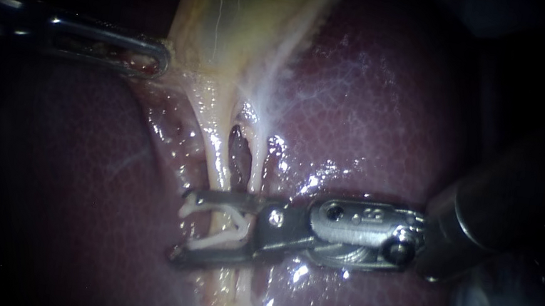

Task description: Clipping second clip left tube

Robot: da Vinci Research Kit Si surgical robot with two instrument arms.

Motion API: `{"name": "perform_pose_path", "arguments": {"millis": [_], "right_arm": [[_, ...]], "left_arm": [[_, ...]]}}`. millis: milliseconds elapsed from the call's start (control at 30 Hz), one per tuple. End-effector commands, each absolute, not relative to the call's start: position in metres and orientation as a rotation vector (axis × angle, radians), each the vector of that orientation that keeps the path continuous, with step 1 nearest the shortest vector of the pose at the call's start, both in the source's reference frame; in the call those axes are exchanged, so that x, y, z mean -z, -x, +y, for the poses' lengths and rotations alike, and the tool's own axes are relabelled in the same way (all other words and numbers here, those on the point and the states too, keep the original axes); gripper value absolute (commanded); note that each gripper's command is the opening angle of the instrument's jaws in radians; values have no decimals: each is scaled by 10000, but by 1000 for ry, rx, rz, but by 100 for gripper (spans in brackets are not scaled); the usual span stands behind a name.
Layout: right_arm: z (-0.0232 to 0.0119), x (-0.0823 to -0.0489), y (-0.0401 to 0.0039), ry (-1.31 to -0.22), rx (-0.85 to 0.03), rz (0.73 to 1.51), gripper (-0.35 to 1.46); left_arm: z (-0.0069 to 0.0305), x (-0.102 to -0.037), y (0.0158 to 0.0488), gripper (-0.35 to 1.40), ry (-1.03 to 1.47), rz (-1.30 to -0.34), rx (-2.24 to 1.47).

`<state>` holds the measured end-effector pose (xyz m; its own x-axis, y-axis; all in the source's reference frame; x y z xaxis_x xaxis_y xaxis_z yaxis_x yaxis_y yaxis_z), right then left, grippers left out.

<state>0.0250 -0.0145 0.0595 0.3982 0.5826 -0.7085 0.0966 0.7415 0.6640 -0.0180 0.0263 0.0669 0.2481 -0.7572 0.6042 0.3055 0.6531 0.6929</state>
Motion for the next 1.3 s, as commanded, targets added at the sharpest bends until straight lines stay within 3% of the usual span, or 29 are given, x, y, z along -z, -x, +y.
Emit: {"name": "perform_pose_path", "arguments": {"millis": [33,633,933,1300], "right_arm": [[-145,-595,-250,-701,-341,1139,48],[-115,-529,-206,-712,-374,1149,48],[-114,-547,-185,-741,-406,1134,48],[-122,-584,-191,-787,-452,1120,48]], "left_arm": [[263,-669,180,-35,-489,-1096,764],[263,-668,179,-35,-490,-1096,764],[263,-668,178,-35,-491,-1096,763],[263,-669,178,-35,-491,-1096,763]]}}
